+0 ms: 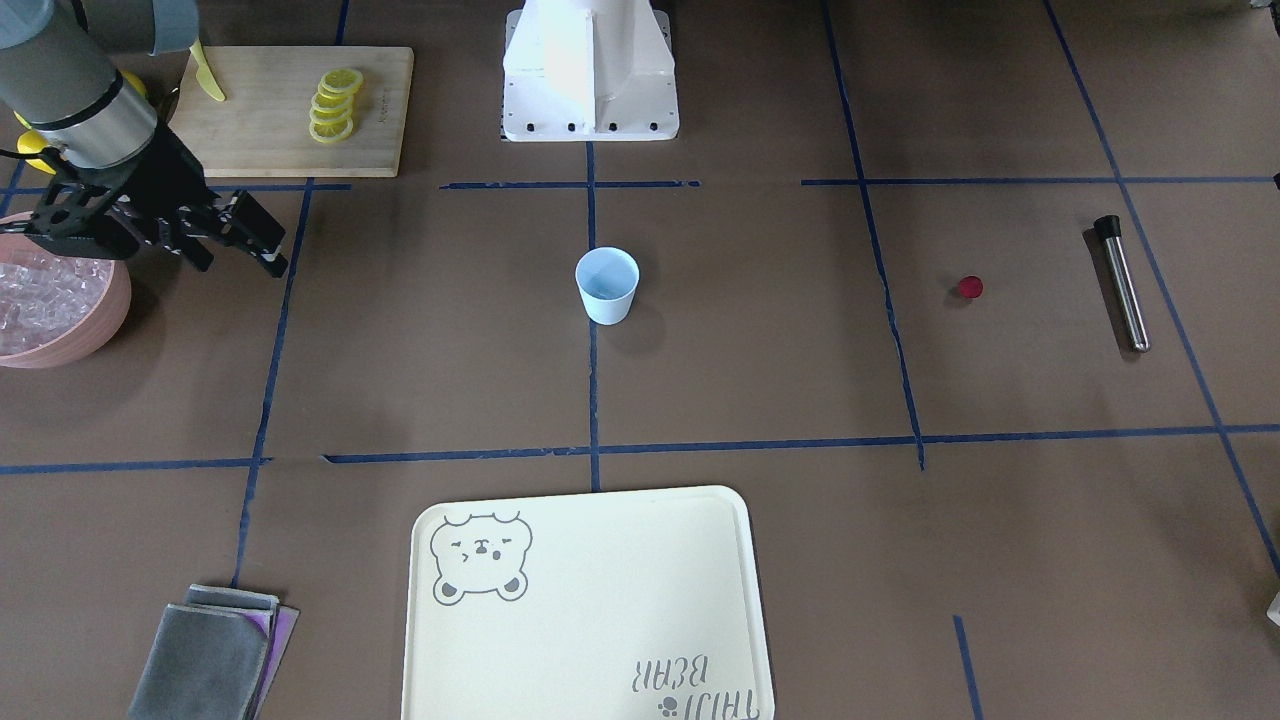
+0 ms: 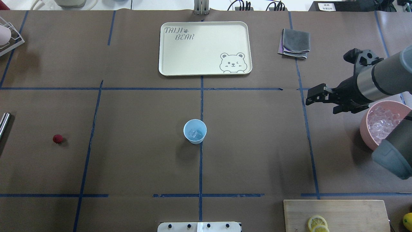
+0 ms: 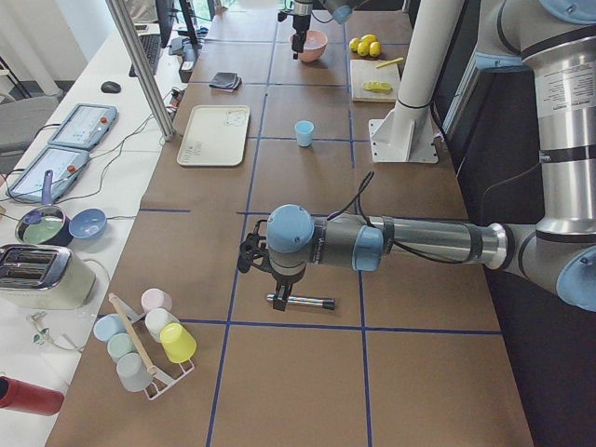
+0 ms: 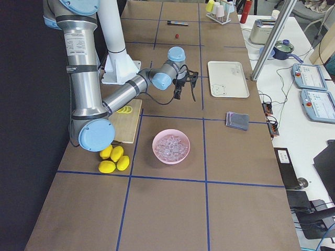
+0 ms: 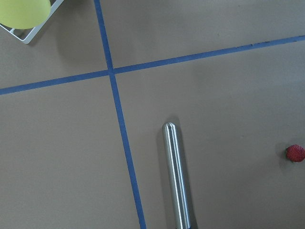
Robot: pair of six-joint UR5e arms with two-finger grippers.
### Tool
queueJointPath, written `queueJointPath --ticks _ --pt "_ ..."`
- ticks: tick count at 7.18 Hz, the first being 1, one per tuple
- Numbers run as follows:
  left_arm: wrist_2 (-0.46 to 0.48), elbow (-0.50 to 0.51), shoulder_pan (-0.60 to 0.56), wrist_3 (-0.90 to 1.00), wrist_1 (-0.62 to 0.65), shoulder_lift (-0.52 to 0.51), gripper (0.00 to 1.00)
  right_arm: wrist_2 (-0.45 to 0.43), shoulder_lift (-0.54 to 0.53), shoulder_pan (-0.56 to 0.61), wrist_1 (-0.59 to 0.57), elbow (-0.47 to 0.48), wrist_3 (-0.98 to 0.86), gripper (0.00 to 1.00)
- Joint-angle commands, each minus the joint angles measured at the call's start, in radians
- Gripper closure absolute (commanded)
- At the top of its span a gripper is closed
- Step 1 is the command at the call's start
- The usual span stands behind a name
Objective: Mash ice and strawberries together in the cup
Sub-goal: 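Lower the right gripper into the bowl and grasp a third ice cube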
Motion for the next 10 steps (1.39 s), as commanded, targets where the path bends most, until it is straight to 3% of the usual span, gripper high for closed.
queueJointPath --ticks 1,2,4,6,10 --pt "0.000 0.003 0.000 0.000 0.000 0.000 0.00 0.017 -0.142 0.117 0.000 0.001 -0.320 0.00" --pt "0.000 0.002 0.002 0.000 0.000 0.000 0.00 0.017 -0.187 0.179 -0.003 -0.014 -0.489 0.00" --pt "0.000 0.002 0.002 0.000 0.000 0.000 0.00 0.154 -0.192 0.300 0.000 -0.131 -0.549 0.00" --pt "-0.002 0.003 0.002 0.000 0.000 0.000 0.00 0.130 -0.218 0.299 0.000 -0.198 -0.714 0.00" --pt "0.000 0.005 0.002 0.000 0.001 0.000 0.00 0.124 -0.222 0.233 0.000 -0.222 -0.718 0.00"
